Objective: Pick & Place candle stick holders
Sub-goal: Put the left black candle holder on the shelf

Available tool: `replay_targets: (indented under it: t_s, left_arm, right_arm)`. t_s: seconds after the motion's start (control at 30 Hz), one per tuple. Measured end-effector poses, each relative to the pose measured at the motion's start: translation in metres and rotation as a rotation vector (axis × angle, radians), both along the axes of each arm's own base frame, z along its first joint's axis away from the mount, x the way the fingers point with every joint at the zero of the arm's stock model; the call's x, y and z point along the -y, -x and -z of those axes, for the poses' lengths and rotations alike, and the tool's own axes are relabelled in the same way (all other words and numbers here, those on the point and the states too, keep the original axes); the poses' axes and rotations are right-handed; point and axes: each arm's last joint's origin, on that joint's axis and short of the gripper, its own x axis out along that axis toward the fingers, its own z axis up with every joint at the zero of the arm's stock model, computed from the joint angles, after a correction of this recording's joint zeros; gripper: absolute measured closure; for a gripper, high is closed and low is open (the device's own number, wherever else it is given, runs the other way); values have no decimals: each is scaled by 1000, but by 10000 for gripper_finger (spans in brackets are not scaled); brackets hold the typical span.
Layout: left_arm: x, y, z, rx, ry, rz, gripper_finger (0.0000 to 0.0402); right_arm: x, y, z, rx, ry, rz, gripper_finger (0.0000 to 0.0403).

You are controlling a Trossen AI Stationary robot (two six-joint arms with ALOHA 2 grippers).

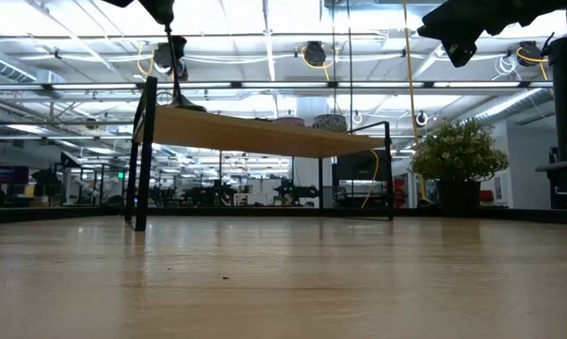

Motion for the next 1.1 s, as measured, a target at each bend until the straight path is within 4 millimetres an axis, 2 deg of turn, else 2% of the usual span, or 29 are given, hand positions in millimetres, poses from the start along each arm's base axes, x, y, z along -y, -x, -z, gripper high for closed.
replay_targets:
  t_s: [0.67, 0.97, 1.1]
  left_arm:
    - [-6, -2, -1, 30, -19, 20, 350]
    - [-6, -2, -2, 34, -20, 16, 265]
    - [-7, -2, -2, 34, -20, 12, 240]
  right_arm:
    - [0, 0, 0, 0, -1, -3, 330]
    - [0, 0, 0, 0, -1, -4, 330]
    - [0, 0, 0, 0, -1, -4, 330]
